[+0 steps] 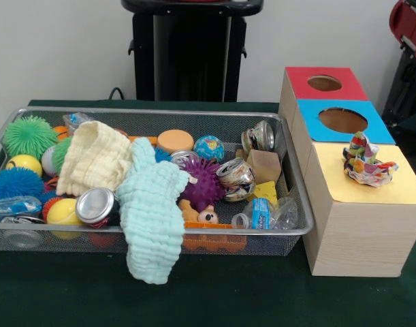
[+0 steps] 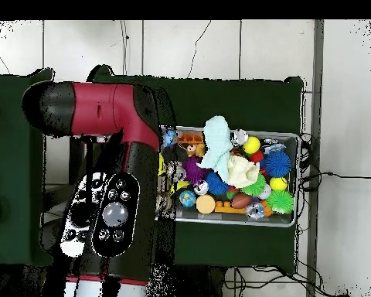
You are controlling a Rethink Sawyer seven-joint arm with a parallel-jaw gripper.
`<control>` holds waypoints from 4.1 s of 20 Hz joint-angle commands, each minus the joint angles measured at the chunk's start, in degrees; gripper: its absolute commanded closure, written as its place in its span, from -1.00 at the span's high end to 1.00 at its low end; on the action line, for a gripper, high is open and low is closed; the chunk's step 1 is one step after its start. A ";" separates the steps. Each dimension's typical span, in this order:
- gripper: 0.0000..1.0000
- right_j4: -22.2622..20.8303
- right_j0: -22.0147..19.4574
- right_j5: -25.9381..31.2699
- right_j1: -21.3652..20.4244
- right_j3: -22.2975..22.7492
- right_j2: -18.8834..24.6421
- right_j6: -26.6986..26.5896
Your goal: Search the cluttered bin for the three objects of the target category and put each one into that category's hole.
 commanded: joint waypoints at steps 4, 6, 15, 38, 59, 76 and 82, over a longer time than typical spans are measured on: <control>-1.00 -3.41 -1.00 0.64 -0.99 7.97 0.01 1.08; -1.00 -3.57 -1.03 0.22 -0.92 8.04 -0.06 0.85; -1.00 -3.50 -2.56 -1.59 -4.15 12.01 0.80 -2.74; -1.00 0.35 -3.48 -18.59 0.49 18.08 5.62 3.25; -1.00 4.44 -1.60 -17.63 2.38 15.39 4.71 5.23; -1.00 7.02 -1.70 -15.62 0.96 14.46 7.00 3.25; -1.00 7.38 -3.45 -17.19 0.57 15.92 9.17 -1.04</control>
